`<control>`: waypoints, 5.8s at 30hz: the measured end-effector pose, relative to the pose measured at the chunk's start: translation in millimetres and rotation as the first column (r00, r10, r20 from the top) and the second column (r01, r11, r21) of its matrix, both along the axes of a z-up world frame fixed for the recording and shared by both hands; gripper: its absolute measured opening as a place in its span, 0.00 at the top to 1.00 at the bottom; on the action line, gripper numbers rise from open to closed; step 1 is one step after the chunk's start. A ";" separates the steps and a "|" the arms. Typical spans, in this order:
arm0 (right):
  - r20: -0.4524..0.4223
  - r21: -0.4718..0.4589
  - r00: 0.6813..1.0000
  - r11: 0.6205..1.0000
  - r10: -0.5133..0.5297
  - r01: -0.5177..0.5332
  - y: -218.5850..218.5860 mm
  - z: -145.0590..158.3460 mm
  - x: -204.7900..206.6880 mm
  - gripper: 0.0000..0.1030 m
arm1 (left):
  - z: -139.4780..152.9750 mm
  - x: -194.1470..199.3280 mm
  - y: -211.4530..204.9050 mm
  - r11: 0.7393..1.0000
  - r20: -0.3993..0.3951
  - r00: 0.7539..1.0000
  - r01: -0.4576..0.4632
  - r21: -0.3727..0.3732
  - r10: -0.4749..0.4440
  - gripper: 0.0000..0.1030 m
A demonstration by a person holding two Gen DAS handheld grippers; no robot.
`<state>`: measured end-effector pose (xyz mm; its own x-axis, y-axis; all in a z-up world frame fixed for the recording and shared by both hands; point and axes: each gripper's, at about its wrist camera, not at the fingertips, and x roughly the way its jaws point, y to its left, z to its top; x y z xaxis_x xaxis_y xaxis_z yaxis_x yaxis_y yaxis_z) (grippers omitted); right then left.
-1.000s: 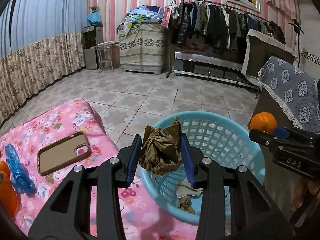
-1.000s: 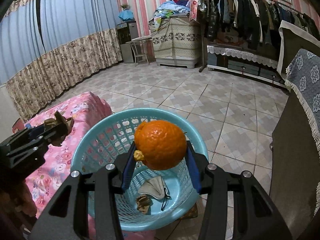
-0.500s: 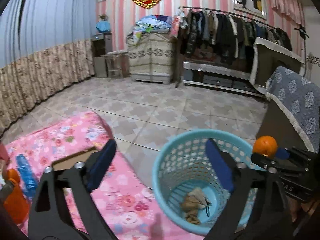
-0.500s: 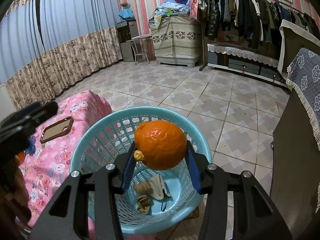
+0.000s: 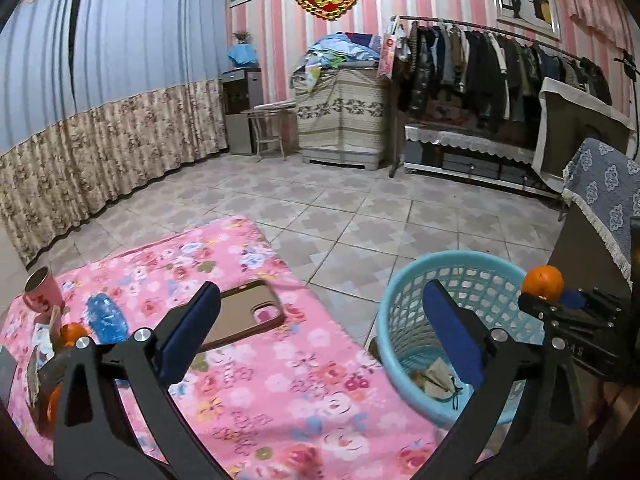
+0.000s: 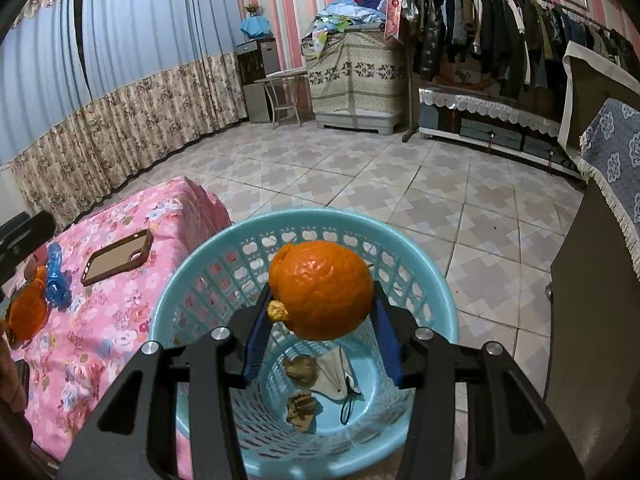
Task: Collect trash
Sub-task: 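Open the left tool over the basket while the right tool drops the orange, then move both tools back to the tablecloth and reach the left tool toward the snack packet, then grasp the patterned snack packet with the left tool and lift it, then grasp the orange plastic wrapper with the right tool, then carry the snack packet and orange wrapper over the blue basket with both tools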
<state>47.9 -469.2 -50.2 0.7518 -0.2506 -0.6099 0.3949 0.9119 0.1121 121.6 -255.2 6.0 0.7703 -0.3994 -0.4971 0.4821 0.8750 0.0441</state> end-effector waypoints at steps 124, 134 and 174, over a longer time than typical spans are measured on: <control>-0.186 -0.106 0.848 0.848 0.497 -0.520 439.9 -7.2 115.3 0.07 | -38.6 10.2 431.7 0.908 -0.197 0.889 -0.420 0.007 0.413 0.98; -0.161 -0.017 0.829 0.839 0.535 -0.544 404.3 -9.6 110.8 0.58 | -40.8 17.7 431.5 0.902 -0.203 0.885 -0.432 -0.019 0.419 0.98; 0.055 -0.053 0.910 0.911 0.412 -0.409 173.7 80.2 13.8 0.90 | 33.7 -5.0 203.6 0.990 -0.054 0.991 -0.127 -0.055 0.124 0.98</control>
